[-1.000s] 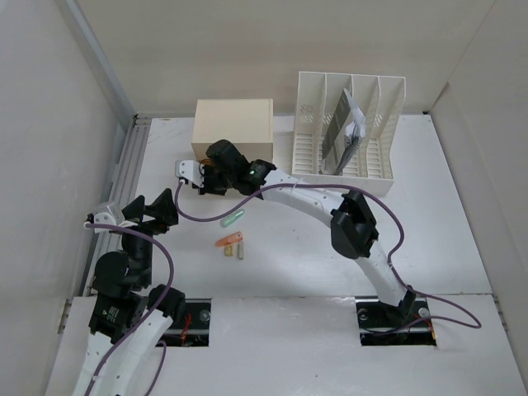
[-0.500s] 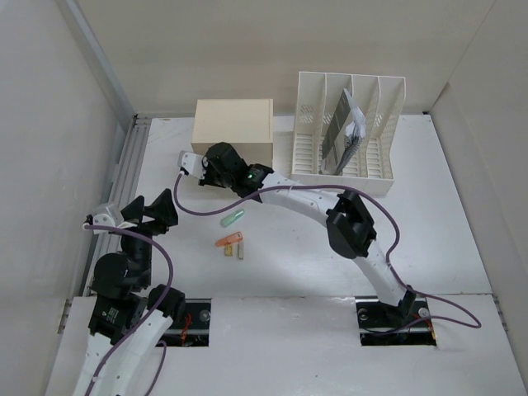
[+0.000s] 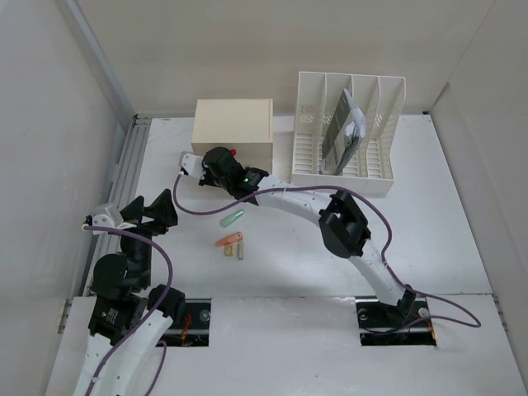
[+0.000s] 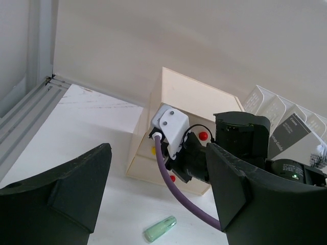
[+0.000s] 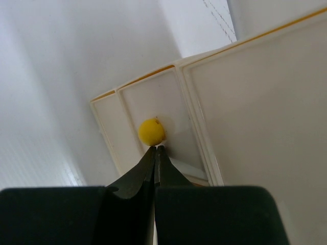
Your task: Organize the desk
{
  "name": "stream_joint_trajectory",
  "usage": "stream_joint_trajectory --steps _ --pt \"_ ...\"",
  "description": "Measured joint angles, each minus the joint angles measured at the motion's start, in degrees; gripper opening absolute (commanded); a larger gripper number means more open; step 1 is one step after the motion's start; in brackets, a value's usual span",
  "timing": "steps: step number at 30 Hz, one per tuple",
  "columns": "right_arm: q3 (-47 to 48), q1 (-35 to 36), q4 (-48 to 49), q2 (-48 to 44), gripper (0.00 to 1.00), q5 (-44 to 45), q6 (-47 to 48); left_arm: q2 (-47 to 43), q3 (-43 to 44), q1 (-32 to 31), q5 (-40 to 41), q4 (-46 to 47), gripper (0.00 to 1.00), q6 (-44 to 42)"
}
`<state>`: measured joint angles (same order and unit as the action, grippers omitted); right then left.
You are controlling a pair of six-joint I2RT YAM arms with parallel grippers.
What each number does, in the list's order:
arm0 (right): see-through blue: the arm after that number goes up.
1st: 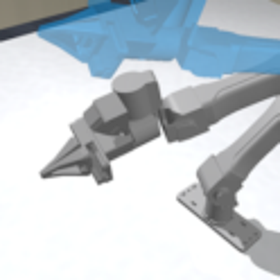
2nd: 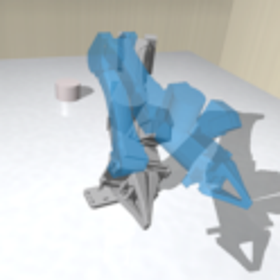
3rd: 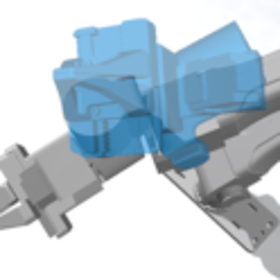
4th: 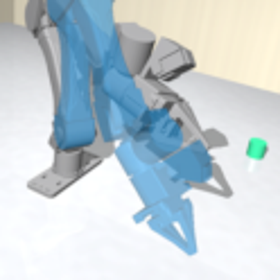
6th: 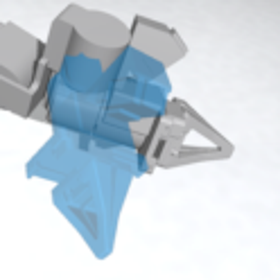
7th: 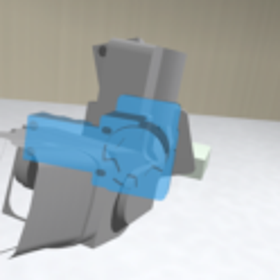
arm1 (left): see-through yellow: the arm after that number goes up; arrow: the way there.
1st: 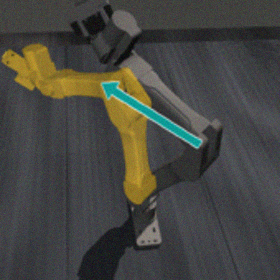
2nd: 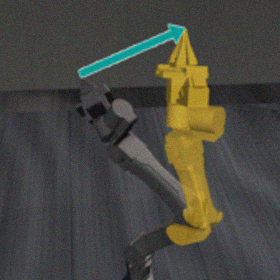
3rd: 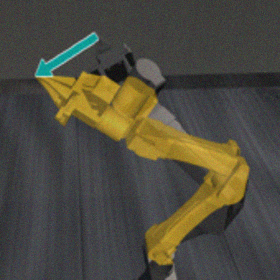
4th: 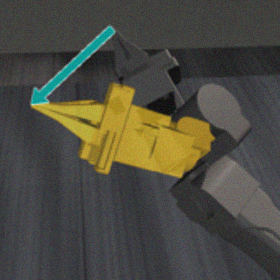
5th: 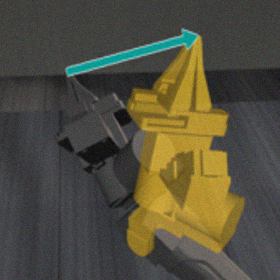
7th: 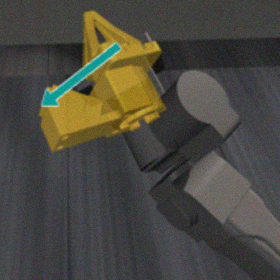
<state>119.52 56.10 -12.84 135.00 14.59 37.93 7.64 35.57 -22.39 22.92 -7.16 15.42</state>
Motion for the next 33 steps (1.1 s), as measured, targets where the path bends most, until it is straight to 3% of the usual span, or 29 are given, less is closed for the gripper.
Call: stream_joint_trajectory --steps 5,6,8,9,12,13,16,17,18,19,20,21,25,27,28,29,31,33 --pt "-2.86 0.13 1.33 -1.31 0.02 -3.5 0.02 0.0 0.0 0.0 0.0 0.0 0.72 0.0" --pt "-4.83 0.11 1.22 -2.47 0.2 -5.75 0.26 -0.02 0.0 0.0 -0.02 0.0 0.72 0.0" --pt "-7.13 0.09 -1.97 -4.74 0.46 -12.39 1.44 -0.15 0.0 0.0 -0.07 0.04 0.74 0.0" --pt "-7.28 0.13 -4.09 -5.66 0.69 -15.65 2.19 -0.24 0.0 0.0 -0.15 0.04 0.76 0.0" --pt "-9.18 0.24 -7.74 -9.9 0.86 -22.67 3.48 -0.72 0.0 0.24 -0.57 0.13 0.85 0.17" --pt "-10.75 0.26 -8.02 -11.89 0.98 -23.65 3.65 -0.85 0.0 0.44 -0.83 0.24 0.87 0.42" --pt "-17.18 0.37 -7.8 -19.54 0.99 -22.86 3.37 -1.11 -0.2 1.29 -2.14 0.79 0.88 2.82" --pt "-19.41 0.35 -7.26 -22.16 0.93 -21.84 3.17 -1.14 -0.37 1.51 -2.58 1.05 0.88 3.85" --pt "-21.64 0.13 -6.82 -24.68 0.78 -20.7 2.86 -1.07 -0.66 1.57 -2.99 1.33 0.87 5.4" --pt "-23.58 -0.24 -6.56 -26.99 0.58 -19.78 2.43 -0.96 -1.03 1.57 -3.5 1.55 0.84 7.3" --pt "-25.14 -0.87 -6.34 -29.09 0.16 -19.12 1.6 -0.61 -1.42 1.57 -3.96 1.81 0.75 9.05" --pt "-26.25 -1.79 -6.32 -30.75 0.02 -18.49 0.7 0.04 -1.97 1.6 -4.55 2.38 0.68 10.84" --pt "-28.22 -8.09 -6.19 -35.71 0.0 -17.7 -4.68 4.66 -5.7 1.64 -8.48 6.73 0.4 17.59" --pt "-28.98 -12.39 -6.45 -38.34 0.49 -19.37 -7.67 8.24 -8.31 1.64 -11.93 9.97 0.33 21.0" --pt "-29.44 -14.75 -6.51 -39.78 0.63 -21.18 -9.07 10.19 -9.92 1.64 -13.75 12.39 0.3 22.62" --pt "-29.7 -17.44 -6.88 -41.27 0.68 -23.91 -10.45 12.44 -11.65 1.64 -15.56 15.04 0.19 24.0" --pt "-29.73 -21.99 -7.04 -44.0 0.99 -29.73 -13.05 18.12 -14.12 1.64 -18.67 19.8 0.15 26.69" --pt "-29.38 -26.25 -7.32 -46.47 1.0 -36.83 -14.91 25.66 -15.76 1.9 -21.59 25.88 0.17 28.7"
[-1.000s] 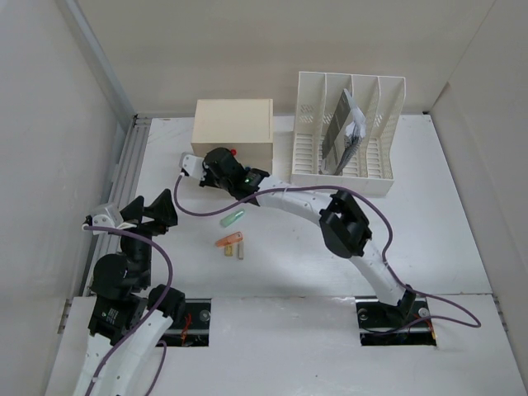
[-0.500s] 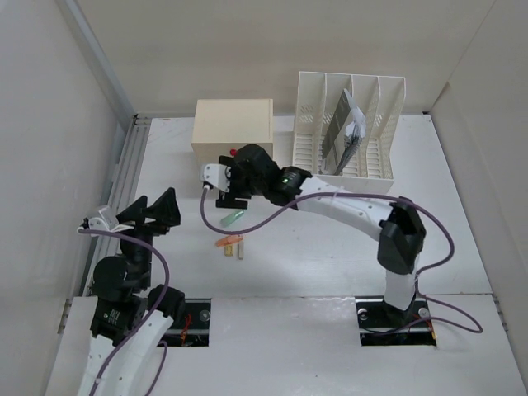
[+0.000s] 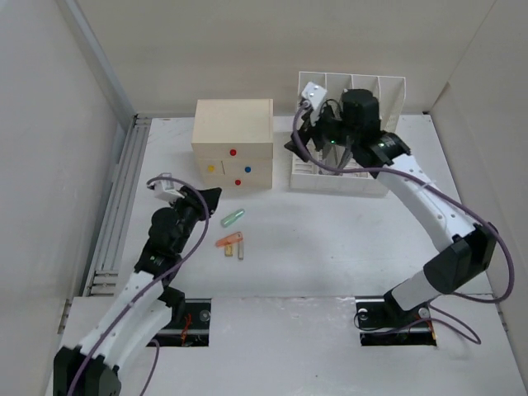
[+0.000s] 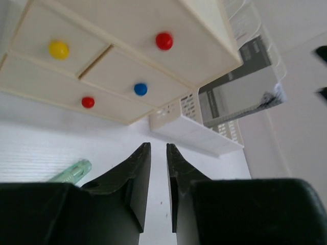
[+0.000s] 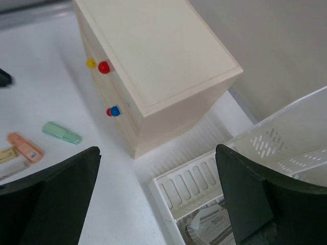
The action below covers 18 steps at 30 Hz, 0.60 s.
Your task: Organize the desk
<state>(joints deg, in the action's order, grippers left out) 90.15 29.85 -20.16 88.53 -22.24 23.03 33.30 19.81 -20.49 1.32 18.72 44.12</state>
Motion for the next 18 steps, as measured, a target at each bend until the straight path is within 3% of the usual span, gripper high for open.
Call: stream_joint_trajectory --steps 3,6,7,9,11,18 --pt "0.44 -3.85 0.02 -2.95 1.0 -7.72 -2.38 10.38 -0.94 0.0 -3.3 7.78 0.18 1.79" --pt "-0.46 -6.45 0.94 -5.49 0.61 -12.76 -4.52 19.93 -0.98 0.02 -5.84 15.78 0.18 2.89" --pt "-0.94 -7.21 1.46 -6.08 0.27 -13.97 -5.03 22.88 -0.94 0.02 -6.64 18.38 0.18 3.17" --pt "-2.49 -9.22 2.54 -7.15 0.09 -16.41 -7.19 26.86 -0.92 0.37 -8.61 22.69 0.21 3.56" --pt "-3.82 -11.13 2.91 -7.52 0.02 -18.29 -8.48 32.76 -0.83 1.07 -10.51 27.12 0.24 4.33" --pt "-6.69 -13.42 3.5 -7.54 0.02 -20.96 -10.86 44.39 1.18 2.34 -12.94 38.91 0.37 6.95"
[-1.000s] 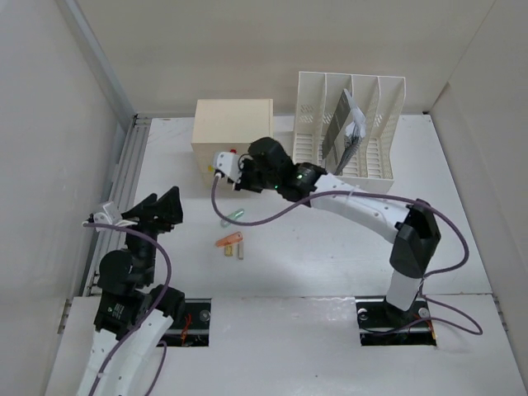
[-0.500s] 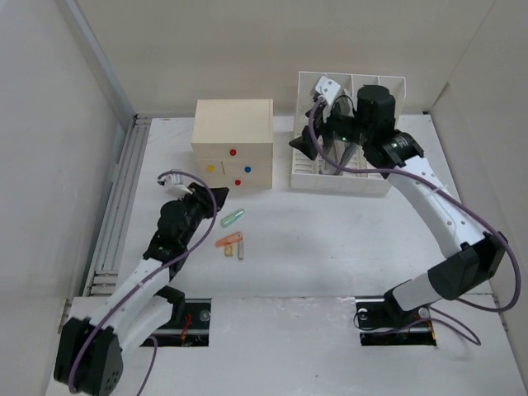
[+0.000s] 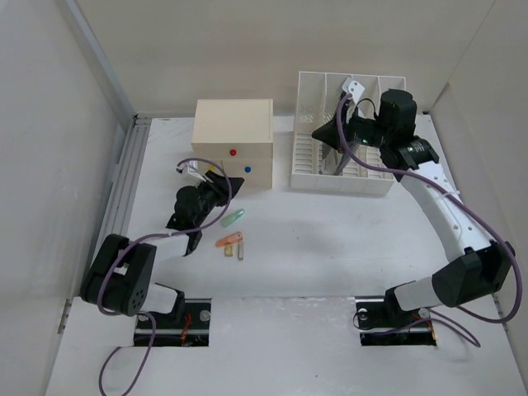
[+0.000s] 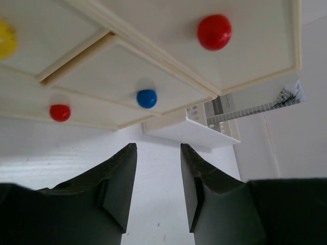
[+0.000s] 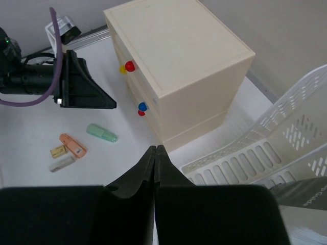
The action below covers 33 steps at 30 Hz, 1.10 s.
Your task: Organize the desk
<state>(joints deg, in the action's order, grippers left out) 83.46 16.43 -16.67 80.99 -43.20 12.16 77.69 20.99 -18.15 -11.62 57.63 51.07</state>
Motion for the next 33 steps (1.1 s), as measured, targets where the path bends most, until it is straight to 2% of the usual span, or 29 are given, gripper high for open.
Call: stream_joint_trajectory --steps 11,33 --pt "-1.44 0.04 1.68 -2.75 0.03 -1.99 -0.96 8.44 7.8 -3.21 4.17 5.11 0.38 0.02" --pt "-2.64 0.04 2.51 -3.78 0.03 -2.27 -1.97 11.15 13.14 -5.51 11.28 -1.29 0.4 -0.44"
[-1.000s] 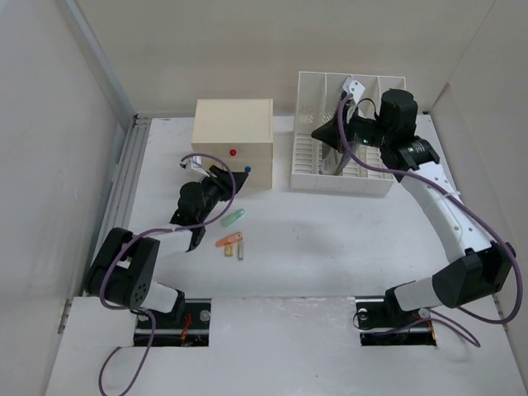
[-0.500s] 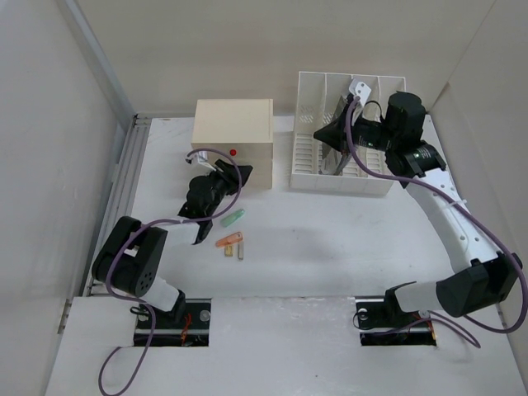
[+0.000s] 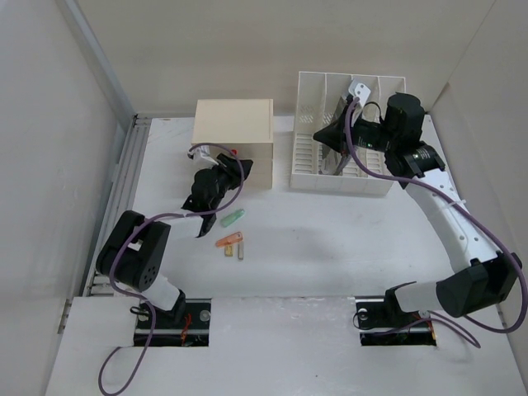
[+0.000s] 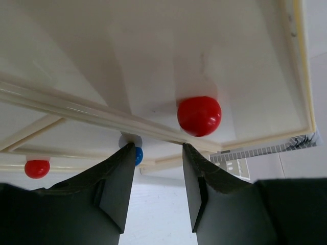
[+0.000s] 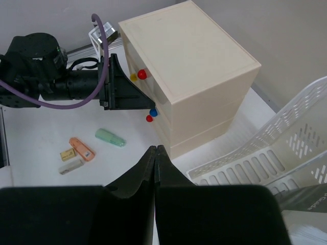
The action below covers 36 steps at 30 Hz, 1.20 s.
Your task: Organize the desk
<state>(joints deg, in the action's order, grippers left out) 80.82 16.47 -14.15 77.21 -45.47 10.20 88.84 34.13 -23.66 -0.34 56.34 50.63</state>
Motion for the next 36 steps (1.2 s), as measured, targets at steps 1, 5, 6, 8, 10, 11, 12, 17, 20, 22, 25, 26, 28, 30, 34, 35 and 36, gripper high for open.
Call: stream_joint_trajectory --steps 1,5,6,8,10,11,12,17,20,22,25,26,28,30,34,35,36 --pt "-0.04 0.0 0.02 0.0 0.03 0.0 -0.02 0.26 0.2 -0.04 0.37 0.04 0.4 0.0" --pt "-0.04 0.0 0.15 -0.02 0.03 0.0 -0.15 0.35 0.28 -0.31 1.18 -0.07 0.38 0.04" --pt "-0.04 0.0 0.15 -0.02 0.03 0.0 -0.17 0.35 0.28 -0.35 1.29 -0.09 0.38 0.04" --pt "-0.04 0.0 0.31 -0.02 0.03 0.0 -0.17 0.33 0.28 -0.39 1.53 -0.13 0.37 0.09" --pt "-0.04 0.0 0.7 -0.02 0.03 0.0 -0.17 0.31 0.26 -0.39 1.62 -0.2 0.37 0.24" --pt "-0.04 0.0 0.85 -0.02 0.03 0.0 -0.17 0.28 0.17 -0.48 1.73 -0.17 0.36 0.31" --pt "-0.04 0.0 0.96 -0.02 0.03 0.0 -0.17 0.28 0.09 -0.61 2.01 -0.13 0.35 0.37" --pt "-0.04 0.0 1.01 -0.02 0.03 0.0 -0.17 0.2 -0.9 -1.29 3.1 0.85 0.32 0.96" --pt "-0.04 0.0 1.11 -0.02 0.03 0.0 -0.17 -0.17 -1.53 -1.9 3.54 1.09 0.32 1.2" --pt "-0.04 0.0 1.16 -0.02 0.03 0.0 -0.17 -0.2 -1.77 -2.54 3.39 0.7 0.32 1.31" --pt "-0.04 0.0 1.16 -0.02 0.03 0.0 -0.17 -0.2 -2.64 -3.28 3.41 -0.98 0.32 1.31" --pt "-0.04 0.0 1.16 -0.02 0.03 0.0 -0.17 -0.2 -2.84 -3.37 3.43 -1.73 0.32 1.33" --pt "-0.04 0.0 1.16 -0.02 0.03 0.0 -0.17 -0.2 -3.08 -3.43 3.56 -2.47 0.32 1.33" --pt "-0.07 0.0 1.18 -0.02 0.03 0.0 -0.17 -0.2 -3.34 -3.61 3.74 -2.71 0.33 1.33" --pt "-0.22 0.0 1.2 -0.02 0.03 0.0 -0.17 -0.2 -3.43 -3.61 4.35 -3.04 0.34 1.33" --pt "-0.22 0.0 1.22 -0.02 0.03 0.0 -0.17 -0.2 -3.43 -3.61 4.57 -3.04 0.34 1.36" --pt "-0.22 0.0 1.25 -0.02 0.03 0.0 -0.17 -0.2 -3.43 -3.61 4.76 -3.06 0.35 1.33"
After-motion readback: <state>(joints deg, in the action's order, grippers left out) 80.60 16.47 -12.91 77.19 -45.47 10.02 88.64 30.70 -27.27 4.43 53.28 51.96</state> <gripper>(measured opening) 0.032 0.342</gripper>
